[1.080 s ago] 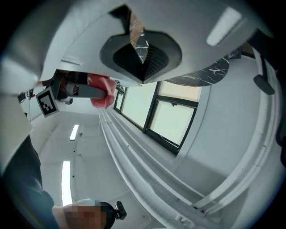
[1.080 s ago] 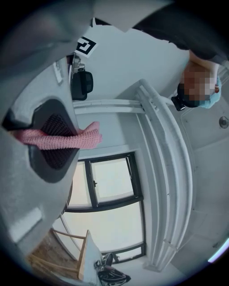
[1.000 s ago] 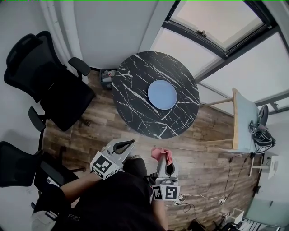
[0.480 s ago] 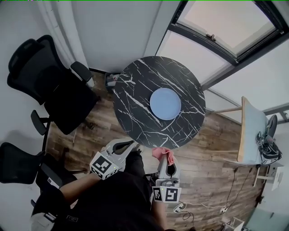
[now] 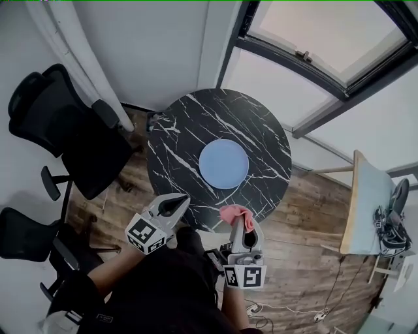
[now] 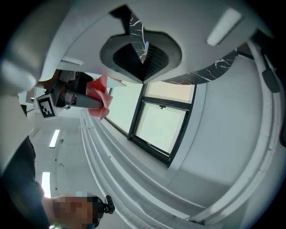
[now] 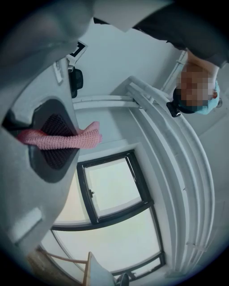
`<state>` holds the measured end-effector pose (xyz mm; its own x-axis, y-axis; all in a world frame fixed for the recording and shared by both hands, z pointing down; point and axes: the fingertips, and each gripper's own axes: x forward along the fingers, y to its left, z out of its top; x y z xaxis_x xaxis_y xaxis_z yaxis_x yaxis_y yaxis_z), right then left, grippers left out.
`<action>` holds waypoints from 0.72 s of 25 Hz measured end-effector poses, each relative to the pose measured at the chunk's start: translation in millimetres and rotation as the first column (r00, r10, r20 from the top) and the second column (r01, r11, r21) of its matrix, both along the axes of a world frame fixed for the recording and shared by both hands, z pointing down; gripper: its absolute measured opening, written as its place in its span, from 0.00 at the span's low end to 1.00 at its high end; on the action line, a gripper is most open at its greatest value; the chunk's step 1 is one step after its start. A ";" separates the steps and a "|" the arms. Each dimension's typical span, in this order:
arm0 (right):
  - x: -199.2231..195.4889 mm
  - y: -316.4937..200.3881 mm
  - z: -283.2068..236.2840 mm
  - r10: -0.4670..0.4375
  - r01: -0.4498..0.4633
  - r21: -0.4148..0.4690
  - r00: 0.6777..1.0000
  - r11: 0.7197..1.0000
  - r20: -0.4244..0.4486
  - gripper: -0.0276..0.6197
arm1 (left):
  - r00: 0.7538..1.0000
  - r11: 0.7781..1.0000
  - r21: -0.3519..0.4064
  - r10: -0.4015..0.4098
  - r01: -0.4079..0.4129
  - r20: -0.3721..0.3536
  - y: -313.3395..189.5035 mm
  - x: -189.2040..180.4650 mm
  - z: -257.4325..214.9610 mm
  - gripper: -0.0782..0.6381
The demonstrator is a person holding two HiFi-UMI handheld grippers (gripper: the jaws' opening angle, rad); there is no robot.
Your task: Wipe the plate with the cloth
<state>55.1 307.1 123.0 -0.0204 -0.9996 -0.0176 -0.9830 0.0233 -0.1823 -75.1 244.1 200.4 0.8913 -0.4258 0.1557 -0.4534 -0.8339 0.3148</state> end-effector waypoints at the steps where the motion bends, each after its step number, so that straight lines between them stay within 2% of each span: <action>1: 9.9 -4.9 0.7 -0.009 0.009 0.004 1.000 1.000 0.009 0.06 | 1.000 1.000 0.002 -0.013 0.013 0.009 -3.9 6.3 1.2 0.11; 6: 43.0 -33.7 8.1 -0.059 0.059 0.011 0.998 0.998 -0.006 0.06 | 0.996 0.998 -0.010 -0.053 0.054 0.067 -18.3 28.5 17.4 0.11; 11: 57.1 -56.1 26.4 -0.068 0.068 -0.018 0.997 0.998 -0.023 0.06 | 0.992 0.997 -0.047 -0.063 0.069 0.112 -36.1 40.9 43.2 0.11; 18: 64.6 -91.4 52.4 -0.058 0.057 -0.038 0.998 0.998 -0.024 0.06 | 0.985 0.990 -0.127 -0.037 0.058 0.166 -79.3 53.0 92.5 0.11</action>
<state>119.7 215.7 175.3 -0.0781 -0.9967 0.0210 -0.9845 0.0738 -0.1592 -22.1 164.8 292.9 0.8286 -0.4335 0.3543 -0.5457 -0.7667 0.3383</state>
